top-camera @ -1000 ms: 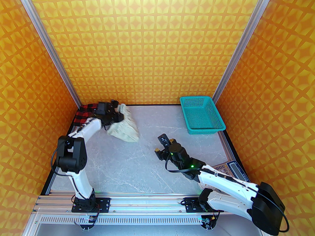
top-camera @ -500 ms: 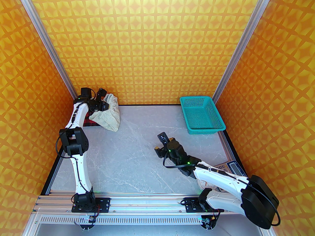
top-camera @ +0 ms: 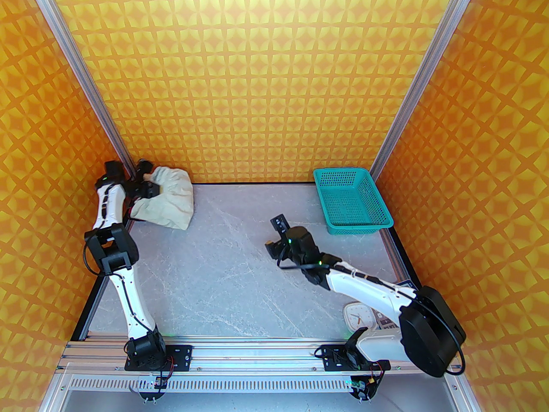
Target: Fold and stack the mixed laundry pile
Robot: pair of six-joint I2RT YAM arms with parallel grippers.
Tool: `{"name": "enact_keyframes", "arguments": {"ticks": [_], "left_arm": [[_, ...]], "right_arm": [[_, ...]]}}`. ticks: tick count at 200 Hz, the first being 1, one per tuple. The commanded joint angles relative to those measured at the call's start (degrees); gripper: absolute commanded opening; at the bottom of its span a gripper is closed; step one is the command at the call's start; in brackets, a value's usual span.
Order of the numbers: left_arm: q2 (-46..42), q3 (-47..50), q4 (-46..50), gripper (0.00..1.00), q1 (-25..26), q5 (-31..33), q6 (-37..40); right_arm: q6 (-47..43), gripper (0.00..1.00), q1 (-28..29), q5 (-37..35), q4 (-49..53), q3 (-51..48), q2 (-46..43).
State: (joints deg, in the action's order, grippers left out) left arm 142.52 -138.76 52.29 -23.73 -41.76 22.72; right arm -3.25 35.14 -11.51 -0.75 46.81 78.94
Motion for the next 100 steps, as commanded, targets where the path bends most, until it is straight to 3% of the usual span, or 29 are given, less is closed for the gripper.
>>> {"name": "enact_keyframes", "arguments": {"ticks": [1, 42, 47, 57, 77, 100], "left_arm": [[4.3, -3.0, -2.4, 0.0, -2.0, -1.8, -4.1], [9.1, -7.3, -3.8, 0.0, -4.0, 0.9, -10.1], [9.4, -7.3, -3.9, 0.09, -4.1, 1.4, -10.7], [9.7, -7.3, -4.3, 0.39, -4.3, 3.3, -11.9], [9.7, -7.3, -4.7, 0.47, -4.8, 5.5, -13.9], [7.7, -7.3, -6.0, 0.76, -5.1, 9.9, -18.1]], "right_arm": [[1.5, 0.82, -2.2, 2.0, 3.5, 1.2, -0.3], [3.3, 0.81, -10.4, 1.9, 2.9, -4.2, -5.8], [3.6, 0.81, -11.9, 1.8, 2.2, -5.4, -6.6], [3.4, 0.8, -13.8, 1.5, 1.2, -7.0, -7.4], [2.5, 0.8, -16.3, -0.4, 0.2, -9.5, -8.6], [2.8, 0.8, -18.7, -2.4, -3.7, -13.3, -11.5]]}}
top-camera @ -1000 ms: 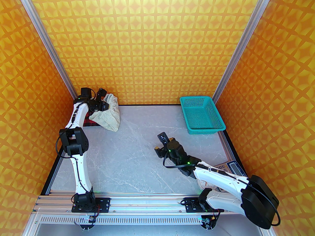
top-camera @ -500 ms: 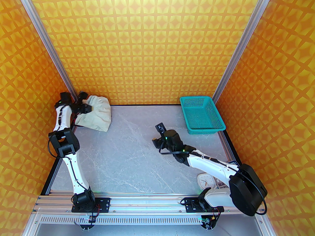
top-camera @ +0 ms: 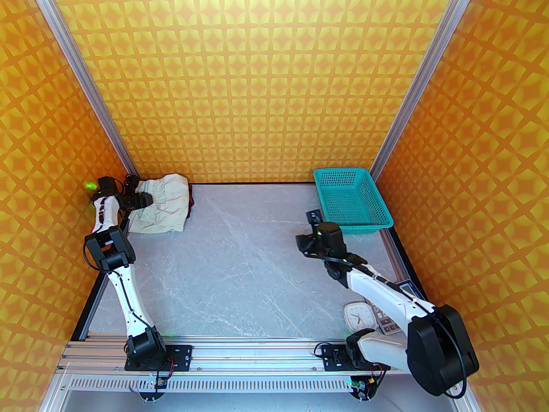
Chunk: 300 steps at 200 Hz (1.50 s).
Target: Fold and stack the mixed laundry pile
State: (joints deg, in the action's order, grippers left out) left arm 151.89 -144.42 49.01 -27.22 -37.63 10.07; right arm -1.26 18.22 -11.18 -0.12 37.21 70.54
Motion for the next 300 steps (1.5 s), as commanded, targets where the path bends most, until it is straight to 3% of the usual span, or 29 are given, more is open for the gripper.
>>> {"name": "enact_keyframes", "arguments": {"ticks": [1, 16, 44, 81, 121, 146, 159, 192, 200, 228, 254, 274, 300], "left_arm": [[-1.8, -1.6, -2.7, 0.76, -1.7, 5.9, -5.6], [-3.8, -1.7, -3.3, 0.84, -1.5, 7.1, -7.9], [-8.5, -1.6, -1.9, 0.85, 0.0, 11.0, -9.5], [-16.2, -0.1, 2.3, 1.0, 2.7, 21.7, -11.5], [-29.2, 11.7, 0.7, 1.0, 7.4, 22.5, -11.8], [-40.3, 24.7, -3.3, 1.0, 11.4, 22.9, -14.4], [-47.3, 34.9, -8.5, 1.0, 13.6, 23.0, -17.8], [-65.0, 63.8, -22.8, 0.99, 21.7, 23.6, -22.9], [-69.1, 70.7, -25.6, 0.99, 23.8, 25.5, -23.7], [-82.9, 91.5, -30.8, 0.99, 29.0, 43.6, -23.0], [-94.7, 110.3, -43.1, 0.99, 30.3, 45.7, -17.4], [-96.9, 120.3, -55.8, 0.99, 31.1, 43.3, -12.8], [-90.3, 123.8, -69.7, 0.99, 31.2, 40.6, -9.5]], "right_arm": [[0.9, 0.8, -1.9, -2.9, -4.6, -3.9, -3.3], [3.4, 0.8, -4.4, -3.8, -7.0, -6.0, -5.2], [3.0, 0.84, -7.4, -6.9, -18.1, -10.1, -4.4], [0.7, 0.9, -10.9, -2.7, -36.5, -14.1, 5.5], [-0.2, 0.94, -12.7, 0.7, -62.8, -21.2, 18.0], [-0.4, 0.99, -12.7, 2.4, -50.4, -16.9, 15.6], [1.2, 0.99, -12.7, -2.2, -48.9, -15.2, 16.5], [1.4, 0.99, -12.7, -3.0, -49.0, -15.5, 16.3], [1.4, 0.99, -12.7, -2.9, -48.9, -15.6, 16.2], [1.3, 0.98, -12.7, -2.7, -48.9, -15.5, 16.2], [1.3, 0.98, -12.7, -2.6, -48.8, -15.4, 16.3], [1.3, 0.99, -12.7, -2.5, -48.7, -15.4, 16.2], [1.3, 0.99, -12.7, -2.5, -48.7, -15.4, 16.3]]}}
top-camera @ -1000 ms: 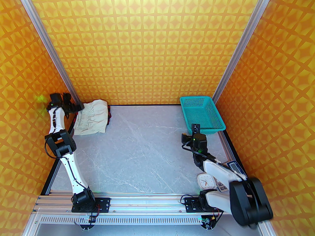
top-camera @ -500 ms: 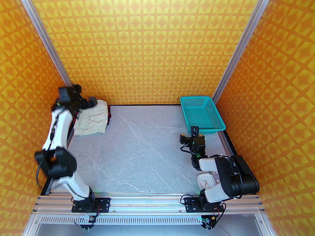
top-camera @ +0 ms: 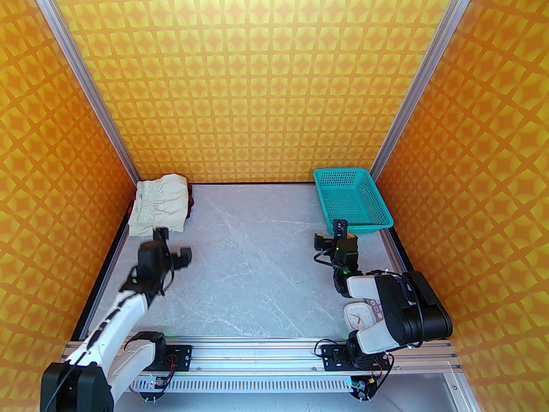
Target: Fold and stack the mixed laundry pile
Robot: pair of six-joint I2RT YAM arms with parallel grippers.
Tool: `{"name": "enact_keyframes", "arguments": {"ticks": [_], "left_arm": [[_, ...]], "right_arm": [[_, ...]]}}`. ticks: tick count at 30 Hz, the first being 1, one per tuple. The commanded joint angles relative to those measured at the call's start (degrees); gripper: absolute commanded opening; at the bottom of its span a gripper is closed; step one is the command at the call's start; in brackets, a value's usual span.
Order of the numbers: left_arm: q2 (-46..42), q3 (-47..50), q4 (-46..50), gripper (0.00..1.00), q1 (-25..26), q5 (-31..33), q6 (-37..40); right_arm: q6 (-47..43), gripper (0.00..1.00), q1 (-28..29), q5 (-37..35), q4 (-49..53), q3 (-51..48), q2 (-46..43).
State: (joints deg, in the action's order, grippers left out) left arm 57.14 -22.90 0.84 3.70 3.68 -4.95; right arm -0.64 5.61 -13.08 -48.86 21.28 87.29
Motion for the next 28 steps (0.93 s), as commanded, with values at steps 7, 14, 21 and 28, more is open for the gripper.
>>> {"name": "enact_keyframes", "arguments": {"ticks": [7, 14, 21, 28], "left_arm": [[21.0, -2.3, -32.8, 0.99, -0.8, -5.3, 8.3], [28.9, 3.0, -53.7, 0.99, -7.3, -10.7, 8.0], [31.2, 1.2, -50.8, 0.99, -8.7, -10.6, 6.2], [31.8, 1.0, -51.9, 0.99, -9.2, -10.3, 5.7]], "right_arm": [[0.6, 0.98, -0.1, -0.5, 0.0, 0.5, -0.5], [0.6, 0.99, -0.1, -0.5, 0.0, 0.5, -0.5], [0.7, 0.98, -0.1, -0.3, 0.5, 1.0, -0.2], [0.4, 0.99, -0.1, 0.0, 0.1, 0.5, -0.4]]}}
